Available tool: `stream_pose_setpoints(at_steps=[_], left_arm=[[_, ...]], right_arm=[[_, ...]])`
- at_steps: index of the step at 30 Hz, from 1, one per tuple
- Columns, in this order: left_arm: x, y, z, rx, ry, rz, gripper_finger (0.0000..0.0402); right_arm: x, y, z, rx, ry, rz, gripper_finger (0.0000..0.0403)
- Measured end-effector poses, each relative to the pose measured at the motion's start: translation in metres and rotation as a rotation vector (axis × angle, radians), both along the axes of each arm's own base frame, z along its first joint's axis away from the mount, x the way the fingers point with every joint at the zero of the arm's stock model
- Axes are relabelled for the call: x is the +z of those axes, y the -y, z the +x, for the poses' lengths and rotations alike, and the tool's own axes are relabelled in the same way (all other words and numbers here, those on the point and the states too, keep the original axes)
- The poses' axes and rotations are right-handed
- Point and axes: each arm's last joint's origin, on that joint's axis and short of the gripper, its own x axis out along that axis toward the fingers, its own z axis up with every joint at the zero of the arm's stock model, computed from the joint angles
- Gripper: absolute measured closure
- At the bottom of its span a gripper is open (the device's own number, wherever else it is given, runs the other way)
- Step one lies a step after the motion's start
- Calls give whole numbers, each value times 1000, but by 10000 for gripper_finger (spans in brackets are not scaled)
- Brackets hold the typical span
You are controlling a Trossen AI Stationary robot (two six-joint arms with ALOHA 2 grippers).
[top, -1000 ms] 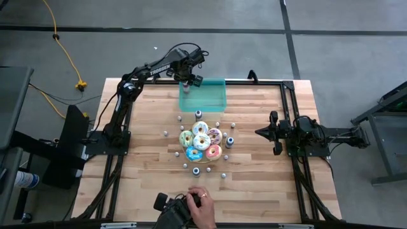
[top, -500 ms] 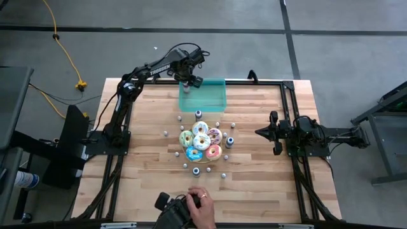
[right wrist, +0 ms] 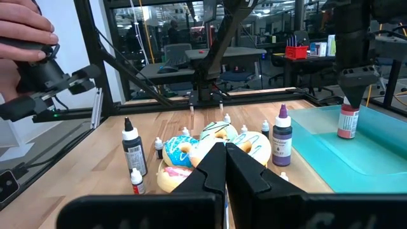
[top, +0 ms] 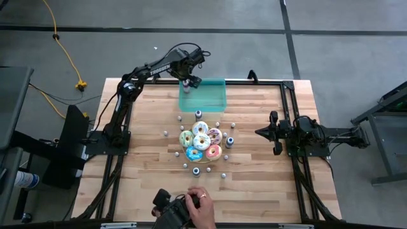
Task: Pick & Place food coloring
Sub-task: Put the small blue food coloring bottle into the green container
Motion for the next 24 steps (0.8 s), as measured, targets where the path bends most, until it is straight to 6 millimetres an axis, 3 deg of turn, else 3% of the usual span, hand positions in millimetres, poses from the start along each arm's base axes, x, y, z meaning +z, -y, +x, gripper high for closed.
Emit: stream_pose_setpoints(at_steps=[6,15,24], left_arm=[[19,-3,3,-35,31,43,52],[74,3,1,-128,70,111,50],[112,28,-11,-263,123,94,50]], right_arm=[[0,0,0,0,0,0,402],[0,0,0,0,0,0,402],[0,0,0,0,0,0,402]])
